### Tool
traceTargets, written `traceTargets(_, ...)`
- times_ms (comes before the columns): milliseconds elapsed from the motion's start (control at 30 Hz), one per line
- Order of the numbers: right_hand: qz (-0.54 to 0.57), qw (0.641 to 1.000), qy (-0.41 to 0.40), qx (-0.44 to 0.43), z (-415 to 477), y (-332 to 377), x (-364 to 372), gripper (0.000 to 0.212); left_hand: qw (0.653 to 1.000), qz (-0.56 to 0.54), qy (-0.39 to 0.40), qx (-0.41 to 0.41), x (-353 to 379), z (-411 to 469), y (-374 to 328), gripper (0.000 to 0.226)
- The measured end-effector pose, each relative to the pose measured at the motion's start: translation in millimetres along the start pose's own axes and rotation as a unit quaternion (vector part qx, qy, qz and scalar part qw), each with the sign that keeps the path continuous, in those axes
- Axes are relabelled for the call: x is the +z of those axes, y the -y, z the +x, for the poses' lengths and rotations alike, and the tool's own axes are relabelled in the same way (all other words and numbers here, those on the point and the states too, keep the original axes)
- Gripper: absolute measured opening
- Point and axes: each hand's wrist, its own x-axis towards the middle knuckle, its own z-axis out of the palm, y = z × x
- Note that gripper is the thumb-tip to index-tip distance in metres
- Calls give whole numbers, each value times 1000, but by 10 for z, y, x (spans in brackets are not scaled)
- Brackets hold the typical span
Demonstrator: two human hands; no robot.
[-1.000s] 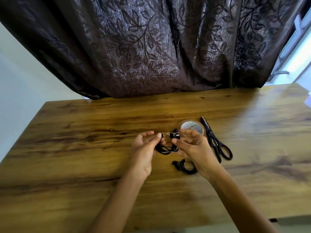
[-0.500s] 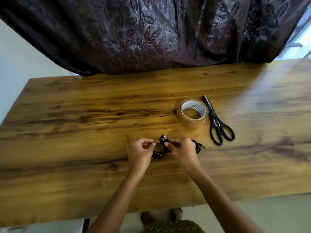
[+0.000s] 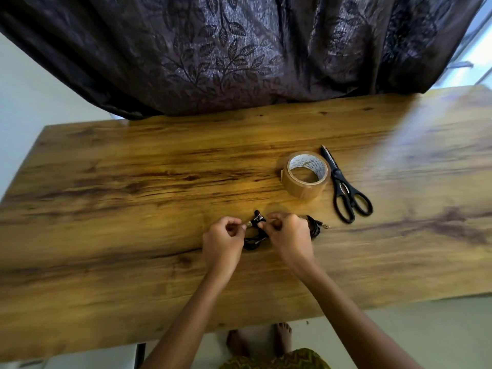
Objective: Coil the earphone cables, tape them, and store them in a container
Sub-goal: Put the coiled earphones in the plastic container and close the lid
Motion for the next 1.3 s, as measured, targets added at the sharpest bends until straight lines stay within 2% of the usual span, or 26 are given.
traceTargets(167, 32, 999, -21, -22, -18, 38, -125, 25, 999, 31, -12, 32, -100, 39, -181, 5)
traceTargets(333, 69, 996, -43, -32, -33, 153, -380, 14, 995, 0, -2, 96, -70, 112, -491, 6)
traceTargets(600, 102, 981, -160, -44, 156, 126, -1147, 11, 973, -52, 34, 221, 267, 173, -1266, 8)
traceTargets(767, 109, 970, -209, -58, 355, -33, -1844, 11, 960, -68, 52, 268, 694, 135, -1887, 11)
traceTargets(967, 107, 958, -249, -92, 710, -539, -2880, 12, 951, -82, 71, 289, 1555, 76, -2804, 8)
traceTargets(1100, 117, 949, -289, -48, 1061, -1117, -3524, 13, 946, -79, 101, 296, 2229, 9, -3398, 8)
traceTargets(1200, 175, 922, -344, 17, 1332, -1589, -3960, 14, 943, -80, 129, 295, 2781, -33, -3814, 9)
traceTargets(1300, 176, 897, -396, 85, 1641, -2057, -4298, 29, 943, -79, 174, 273, 3333, -9, -4153, 12)
